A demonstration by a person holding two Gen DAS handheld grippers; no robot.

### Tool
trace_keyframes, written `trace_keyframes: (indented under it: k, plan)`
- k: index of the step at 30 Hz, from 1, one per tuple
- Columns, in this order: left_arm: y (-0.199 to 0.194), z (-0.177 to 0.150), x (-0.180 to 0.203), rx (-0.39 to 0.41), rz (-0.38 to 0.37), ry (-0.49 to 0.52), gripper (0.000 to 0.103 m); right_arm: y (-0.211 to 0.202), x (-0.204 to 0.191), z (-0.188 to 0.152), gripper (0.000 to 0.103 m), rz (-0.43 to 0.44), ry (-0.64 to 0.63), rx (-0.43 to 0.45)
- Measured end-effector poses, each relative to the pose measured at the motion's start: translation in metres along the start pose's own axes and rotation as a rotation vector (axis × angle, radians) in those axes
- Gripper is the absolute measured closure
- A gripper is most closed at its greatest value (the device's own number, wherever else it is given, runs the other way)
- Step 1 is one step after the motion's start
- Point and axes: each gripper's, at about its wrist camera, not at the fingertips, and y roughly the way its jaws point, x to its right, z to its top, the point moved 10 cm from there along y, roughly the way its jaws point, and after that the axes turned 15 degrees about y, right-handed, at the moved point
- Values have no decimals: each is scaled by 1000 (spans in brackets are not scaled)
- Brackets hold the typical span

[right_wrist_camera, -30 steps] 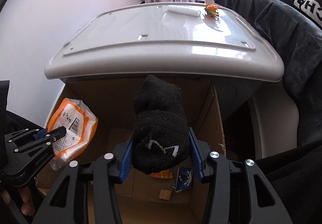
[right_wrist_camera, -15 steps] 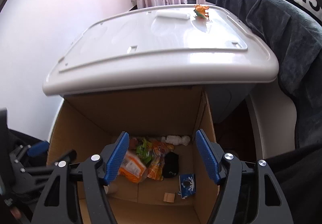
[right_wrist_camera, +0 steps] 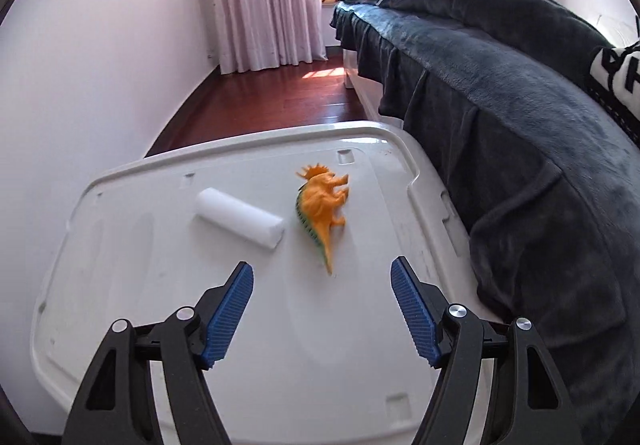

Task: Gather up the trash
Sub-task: 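Grasp the white foam tube with the left gripper while the right grasps the orange dinosaur toy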

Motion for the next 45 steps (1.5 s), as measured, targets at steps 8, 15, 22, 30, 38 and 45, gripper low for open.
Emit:
trace_keyframes:
  k: [8,15,22,30,38,45]
  plan:
    - [-2,19,-3,70,27,27,13,103,-10,28,33,-55,41,-83]
    - [-3,26,-6,62,2,8,13,108,-16,17,55,-145,-100,-4]
    - [-18,90,-28,114,28,3,13,66,7,10,55,-45,-19,-33]
    - [48,246,-26,71,-84,-150,13,-79,46,4,55,91,82,65]
    - [144,339,-13,-42,-39,-462,13,-101,85,-46,55,134,178,28]
    - [209,342,-6,-171,56,-600,13,-112,78,-34,55,175,185,64]
